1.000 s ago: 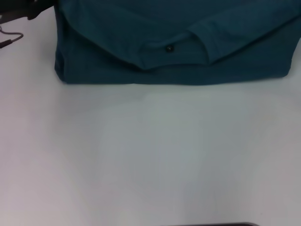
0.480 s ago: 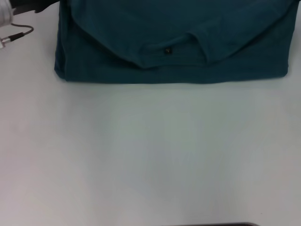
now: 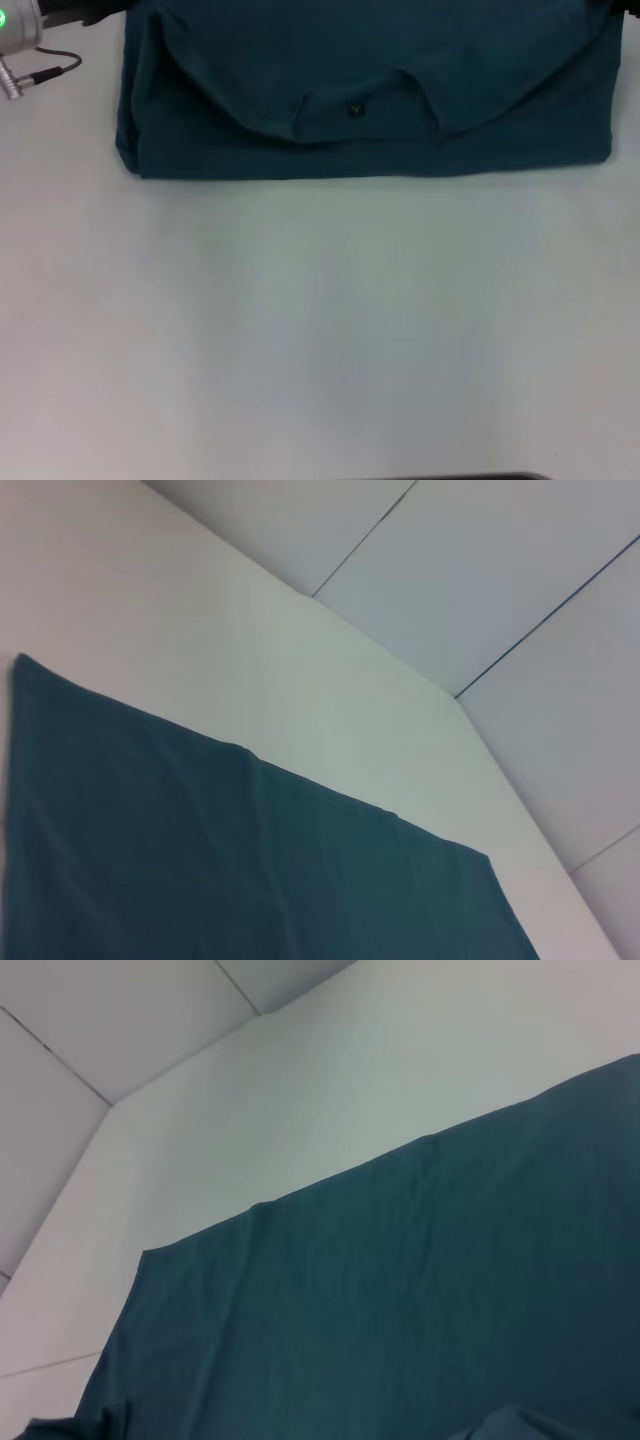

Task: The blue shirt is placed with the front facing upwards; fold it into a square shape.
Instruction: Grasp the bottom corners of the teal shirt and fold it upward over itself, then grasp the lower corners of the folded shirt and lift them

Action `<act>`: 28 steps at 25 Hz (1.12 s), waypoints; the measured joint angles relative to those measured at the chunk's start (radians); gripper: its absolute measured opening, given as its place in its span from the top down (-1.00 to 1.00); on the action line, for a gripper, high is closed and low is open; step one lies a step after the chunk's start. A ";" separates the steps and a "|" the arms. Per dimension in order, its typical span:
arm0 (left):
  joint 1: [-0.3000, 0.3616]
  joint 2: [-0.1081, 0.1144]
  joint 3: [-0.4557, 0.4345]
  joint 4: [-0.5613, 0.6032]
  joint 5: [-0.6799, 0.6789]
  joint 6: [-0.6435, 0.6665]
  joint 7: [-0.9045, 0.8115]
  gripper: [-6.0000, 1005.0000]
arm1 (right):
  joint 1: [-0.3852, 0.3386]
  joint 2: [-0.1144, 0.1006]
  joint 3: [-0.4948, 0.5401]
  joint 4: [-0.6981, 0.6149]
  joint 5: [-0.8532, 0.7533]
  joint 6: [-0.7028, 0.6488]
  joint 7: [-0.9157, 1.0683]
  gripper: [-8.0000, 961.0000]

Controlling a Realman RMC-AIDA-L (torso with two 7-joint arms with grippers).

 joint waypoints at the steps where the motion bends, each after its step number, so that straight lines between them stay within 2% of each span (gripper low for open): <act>1: 0.004 0.002 0.007 -0.012 0.003 0.002 -0.003 0.38 | -0.002 -0.001 0.000 -0.010 0.000 -0.006 0.005 0.54; 6: 0.038 0.005 0.053 -0.092 0.009 0.015 -0.042 0.00 | -0.024 -0.005 0.005 -0.088 0.001 -0.038 0.024 0.19; 12: 0.107 -0.001 0.134 -0.224 0.020 0.117 -0.060 -0.13 | -0.058 -0.009 0.009 -0.183 0.003 -0.110 0.047 -0.40; 13: 0.120 -0.001 0.148 -0.243 0.027 0.134 -0.063 -0.15 | -0.066 -0.010 0.007 -0.196 0.001 -0.125 0.049 -0.43; 16: 0.174 -0.022 0.202 -0.319 0.059 0.167 -0.067 -0.22 | -0.097 -0.019 0.003 -0.230 -0.015 -0.175 0.053 -0.53; 17: 0.212 -0.043 0.240 -0.379 0.104 0.171 -0.068 -0.24 | -0.109 -0.022 0.003 -0.241 -0.028 -0.194 0.056 -0.57; 18: 0.212 -0.043 0.240 -0.379 0.104 0.171 -0.068 -0.24 | -0.119 -0.024 0.003 -0.250 -0.044 -0.212 0.057 -0.57; 23: 0.279 -0.099 0.260 -0.467 0.210 0.169 -0.049 -0.24 | -0.166 -0.024 0.000 -0.275 -0.110 -0.276 0.009 -0.56; 28: 0.293 -0.107 0.255 -0.450 0.228 0.165 0.000 -0.24 | -0.185 -0.003 -0.002 -0.264 -0.166 -0.283 -0.061 -0.56</act>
